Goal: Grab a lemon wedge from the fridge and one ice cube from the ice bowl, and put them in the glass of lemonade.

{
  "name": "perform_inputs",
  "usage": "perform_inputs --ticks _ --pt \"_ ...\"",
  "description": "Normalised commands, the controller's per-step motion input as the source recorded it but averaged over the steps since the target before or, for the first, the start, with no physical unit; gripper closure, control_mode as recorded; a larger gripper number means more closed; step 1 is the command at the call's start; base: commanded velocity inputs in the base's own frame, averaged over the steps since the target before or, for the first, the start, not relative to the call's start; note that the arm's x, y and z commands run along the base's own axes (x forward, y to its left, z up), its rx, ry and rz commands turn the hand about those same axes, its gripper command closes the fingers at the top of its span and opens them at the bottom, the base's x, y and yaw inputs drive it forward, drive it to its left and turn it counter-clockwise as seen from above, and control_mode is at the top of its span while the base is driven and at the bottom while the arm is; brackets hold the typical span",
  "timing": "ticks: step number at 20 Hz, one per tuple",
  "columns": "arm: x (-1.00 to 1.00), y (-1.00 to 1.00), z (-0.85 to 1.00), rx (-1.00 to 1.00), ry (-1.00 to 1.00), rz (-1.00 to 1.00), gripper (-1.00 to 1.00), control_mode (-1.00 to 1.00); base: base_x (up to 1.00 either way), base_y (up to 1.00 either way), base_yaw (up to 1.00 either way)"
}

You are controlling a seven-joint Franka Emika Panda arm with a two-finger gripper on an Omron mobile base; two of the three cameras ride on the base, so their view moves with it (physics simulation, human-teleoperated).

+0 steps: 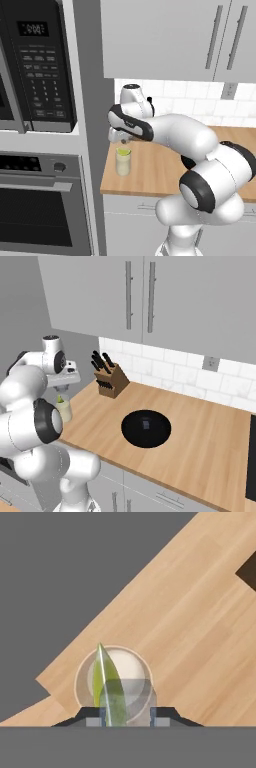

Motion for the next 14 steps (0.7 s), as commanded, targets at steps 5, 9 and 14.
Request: perform_inputs --ticks 5,9,14 --pt "0.00 0.05 0.00 -0.02 0.00 0.00 1.00 -1.00 0.00 0.00 0.00" --pt "0.00 0.06 -0.01 -0.01 0.00 0.00 1.00 -1.00 0.00 0.00 0.00" --pt "0.00 0.06 -0.05 0.00 0.00 0.00 1.00 -1.00 0.00 0.00 0.00"
